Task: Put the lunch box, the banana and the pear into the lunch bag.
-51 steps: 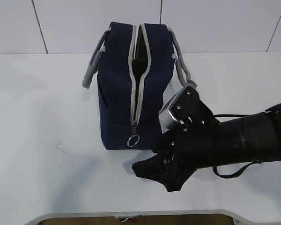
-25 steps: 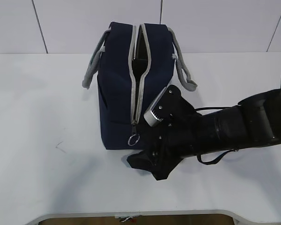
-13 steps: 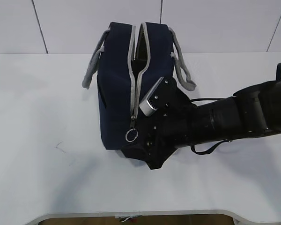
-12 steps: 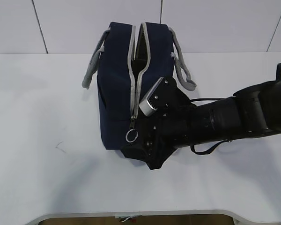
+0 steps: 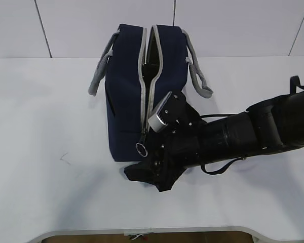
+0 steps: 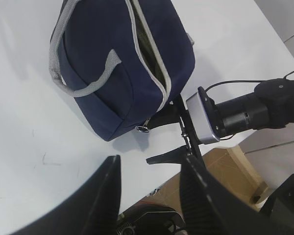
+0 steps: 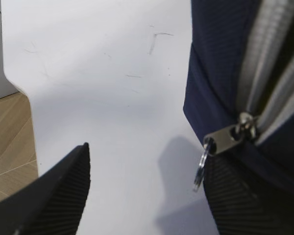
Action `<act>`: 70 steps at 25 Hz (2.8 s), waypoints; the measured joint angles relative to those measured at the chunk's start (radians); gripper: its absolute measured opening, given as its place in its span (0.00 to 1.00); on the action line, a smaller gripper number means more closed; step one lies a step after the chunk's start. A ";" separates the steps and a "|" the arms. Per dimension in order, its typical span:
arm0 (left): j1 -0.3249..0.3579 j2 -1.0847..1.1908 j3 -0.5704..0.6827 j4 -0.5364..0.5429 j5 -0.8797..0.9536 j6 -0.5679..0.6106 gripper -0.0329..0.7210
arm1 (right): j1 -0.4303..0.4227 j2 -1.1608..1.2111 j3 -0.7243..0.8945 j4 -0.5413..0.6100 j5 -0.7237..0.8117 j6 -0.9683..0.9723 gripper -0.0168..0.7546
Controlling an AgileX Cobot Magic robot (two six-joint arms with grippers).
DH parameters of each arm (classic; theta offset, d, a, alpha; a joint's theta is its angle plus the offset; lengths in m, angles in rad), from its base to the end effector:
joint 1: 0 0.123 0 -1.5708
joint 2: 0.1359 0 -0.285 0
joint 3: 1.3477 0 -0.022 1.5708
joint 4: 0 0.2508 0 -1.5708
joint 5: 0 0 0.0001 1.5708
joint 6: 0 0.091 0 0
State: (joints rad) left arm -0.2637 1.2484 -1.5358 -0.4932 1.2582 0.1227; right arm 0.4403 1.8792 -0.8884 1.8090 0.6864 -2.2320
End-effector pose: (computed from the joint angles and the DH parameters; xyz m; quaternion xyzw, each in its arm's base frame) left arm 0.2079 -0.0986 0.4545 0.1827 0.8946 -0.2664 0.3087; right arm 0.2920 0.1996 0.1501 -0.4586 0.7397 0.3123 0.3807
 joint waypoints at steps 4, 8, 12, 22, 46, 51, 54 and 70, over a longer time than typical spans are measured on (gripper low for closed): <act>0.000 0.000 0.000 0.000 0.000 0.000 0.45 | 0.000 0.001 0.000 0.000 -0.002 0.000 0.76; 0.000 0.000 0.000 0.000 0.000 0.000 0.45 | 0.000 0.001 0.000 0.000 -0.004 0.008 0.76; 0.000 0.000 0.000 0.000 0.000 0.000 0.45 | 0.000 0.001 0.000 0.000 -0.004 0.008 0.76; 0.000 0.000 0.000 0.000 0.000 0.000 0.45 | 0.000 0.001 0.000 0.000 -0.004 0.010 0.76; 0.000 0.000 0.000 -0.002 0.000 0.000 0.44 | 0.000 0.001 0.000 0.000 -0.050 0.002 0.55; 0.000 0.000 0.000 -0.002 0.000 0.000 0.44 | 0.000 0.001 0.000 0.000 -0.050 0.002 0.54; 0.000 0.000 0.000 -0.002 0.000 0.000 0.44 | 0.000 0.001 0.000 0.000 -0.052 0.000 0.48; 0.000 0.000 0.000 -0.002 0.000 0.000 0.43 | 0.000 0.001 0.000 0.000 -0.093 0.033 0.33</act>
State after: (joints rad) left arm -0.2637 1.2484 -1.5358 -0.4947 1.2582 0.1227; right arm 0.4403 1.8797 -0.8884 1.8090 0.5933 -2.1994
